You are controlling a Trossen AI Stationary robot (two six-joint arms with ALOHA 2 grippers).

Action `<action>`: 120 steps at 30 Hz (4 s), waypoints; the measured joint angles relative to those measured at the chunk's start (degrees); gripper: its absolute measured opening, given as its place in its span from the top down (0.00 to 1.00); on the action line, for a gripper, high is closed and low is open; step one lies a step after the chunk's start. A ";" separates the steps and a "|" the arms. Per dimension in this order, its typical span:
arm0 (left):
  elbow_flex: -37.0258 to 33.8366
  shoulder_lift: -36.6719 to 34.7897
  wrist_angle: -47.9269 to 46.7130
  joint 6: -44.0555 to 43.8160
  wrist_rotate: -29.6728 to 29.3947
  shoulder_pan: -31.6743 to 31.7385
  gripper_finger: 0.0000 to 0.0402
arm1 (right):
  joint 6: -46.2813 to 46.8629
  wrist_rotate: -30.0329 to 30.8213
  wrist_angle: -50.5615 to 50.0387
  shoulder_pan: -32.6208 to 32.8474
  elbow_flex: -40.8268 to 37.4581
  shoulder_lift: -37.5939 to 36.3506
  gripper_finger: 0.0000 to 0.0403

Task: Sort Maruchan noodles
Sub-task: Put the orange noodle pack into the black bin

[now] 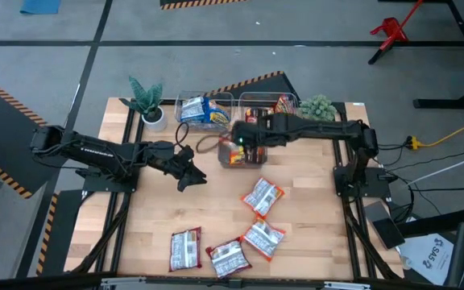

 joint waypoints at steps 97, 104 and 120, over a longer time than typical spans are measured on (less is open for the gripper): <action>0.07 0.00 -0.76 0.15 -13.24 5.62 0.57 | -1.16 -15.58 33.53 -0.32 -44.13 -9.11 0.92; 0.07 0.01 -0.76 0.17 -13.11 5.62 0.57 | -0.55 -15.02 31.39 -0.32 -43.71 -9.62 0.67; 0.09 0.02 -1.14 1.66 -13.09 5.60 0.57 | 7.09 -9.89 43.59 -0.28 -39.16 -18.02 0.72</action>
